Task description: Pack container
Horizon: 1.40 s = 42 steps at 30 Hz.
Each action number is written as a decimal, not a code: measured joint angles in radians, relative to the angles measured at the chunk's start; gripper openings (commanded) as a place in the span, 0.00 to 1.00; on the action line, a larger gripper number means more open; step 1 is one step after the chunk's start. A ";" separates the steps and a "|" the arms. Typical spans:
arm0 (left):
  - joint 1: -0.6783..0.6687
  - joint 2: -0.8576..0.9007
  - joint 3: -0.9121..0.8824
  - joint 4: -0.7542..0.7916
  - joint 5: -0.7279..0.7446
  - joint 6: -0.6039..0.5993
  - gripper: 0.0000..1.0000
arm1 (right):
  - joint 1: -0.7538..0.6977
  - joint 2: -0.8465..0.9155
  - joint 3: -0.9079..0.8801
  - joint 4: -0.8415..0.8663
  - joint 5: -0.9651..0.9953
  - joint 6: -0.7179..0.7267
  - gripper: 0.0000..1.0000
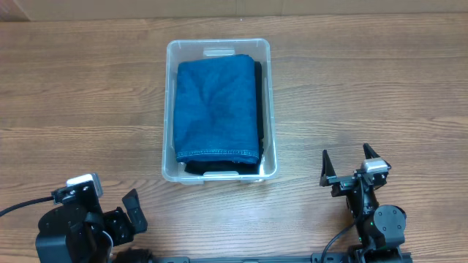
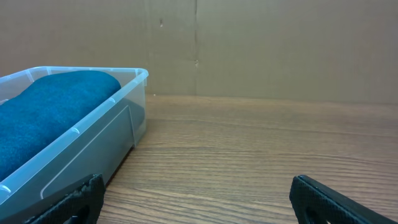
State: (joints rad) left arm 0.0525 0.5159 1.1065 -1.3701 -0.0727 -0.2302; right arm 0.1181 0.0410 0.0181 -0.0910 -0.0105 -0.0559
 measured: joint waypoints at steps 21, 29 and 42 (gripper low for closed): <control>0.000 -0.001 0.000 0.001 0.000 0.000 1.00 | 0.000 0.000 0.000 0.000 0.000 0.000 1.00; 0.000 -0.173 -0.235 0.319 0.031 0.090 1.00 | 0.000 0.000 0.000 0.000 0.000 0.000 1.00; 0.000 -0.500 -1.031 1.312 0.099 0.156 1.00 | 0.000 0.000 0.000 0.000 0.001 0.000 1.00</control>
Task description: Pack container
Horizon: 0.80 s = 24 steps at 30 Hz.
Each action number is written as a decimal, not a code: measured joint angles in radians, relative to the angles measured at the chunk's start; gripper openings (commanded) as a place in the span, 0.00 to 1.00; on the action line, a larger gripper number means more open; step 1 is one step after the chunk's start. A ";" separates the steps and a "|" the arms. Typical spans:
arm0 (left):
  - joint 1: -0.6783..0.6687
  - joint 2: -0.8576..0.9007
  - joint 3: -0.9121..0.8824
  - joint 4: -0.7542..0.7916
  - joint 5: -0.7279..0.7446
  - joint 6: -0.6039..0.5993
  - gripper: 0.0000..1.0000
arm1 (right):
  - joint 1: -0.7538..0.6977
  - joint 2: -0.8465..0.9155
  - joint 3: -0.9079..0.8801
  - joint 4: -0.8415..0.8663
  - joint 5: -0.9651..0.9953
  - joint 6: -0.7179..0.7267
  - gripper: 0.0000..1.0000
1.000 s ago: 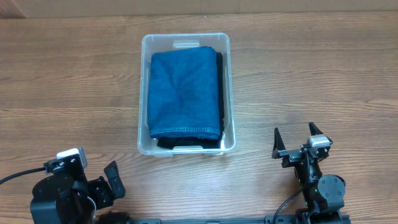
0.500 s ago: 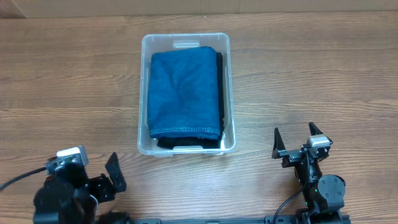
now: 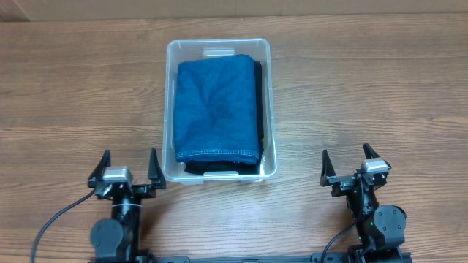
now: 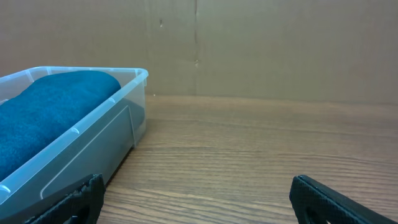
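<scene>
A clear plastic container point(image 3: 218, 48) stands mid-table with a folded blue cloth point(image 3: 217, 109) lying inside it over something dark point(image 3: 257, 95). In the right wrist view the container point(image 4: 127, 118) and blue cloth point(image 4: 50, 112) show at the left. My left gripper point(image 3: 127, 166) stands open near the table's front edge, just left of the container's near left corner, holding nothing. My right gripper point(image 3: 351, 163) rests open at the front right, well apart from the container, its fingertips point(image 4: 317, 199) wide with only bare wood between them.
The wooden table point(image 3: 365, 88) stretches to either side of the container. A brown cardboard wall point(image 4: 261, 50) stands behind the table's far edge.
My left arm has moved from the far front-left corner, turned sideways, to upright next to the container's near left corner, jaws open. The right arm, container and cloth have not moved.
</scene>
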State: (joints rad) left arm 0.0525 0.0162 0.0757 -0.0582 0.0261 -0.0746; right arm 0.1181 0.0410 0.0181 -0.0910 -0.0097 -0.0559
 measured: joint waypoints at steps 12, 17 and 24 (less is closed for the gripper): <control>0.000 0.019 -0.062 -0.028 -0.004 0.000 1.00 | 0.000 0.000 0.000 0.000 0.000 0.000 1.00; 0.000 0.019 -0.062 -0.028 -0.004 0.000 1.00 | 0.000 0.000 0.000 0.000 -0.001 0.000 1.00; 0.000 0.019 -0.062 -0.028 -0.004 0.000 1.00 | 0.000 0.000 0.000 0.000 -0.001 0.000 1.00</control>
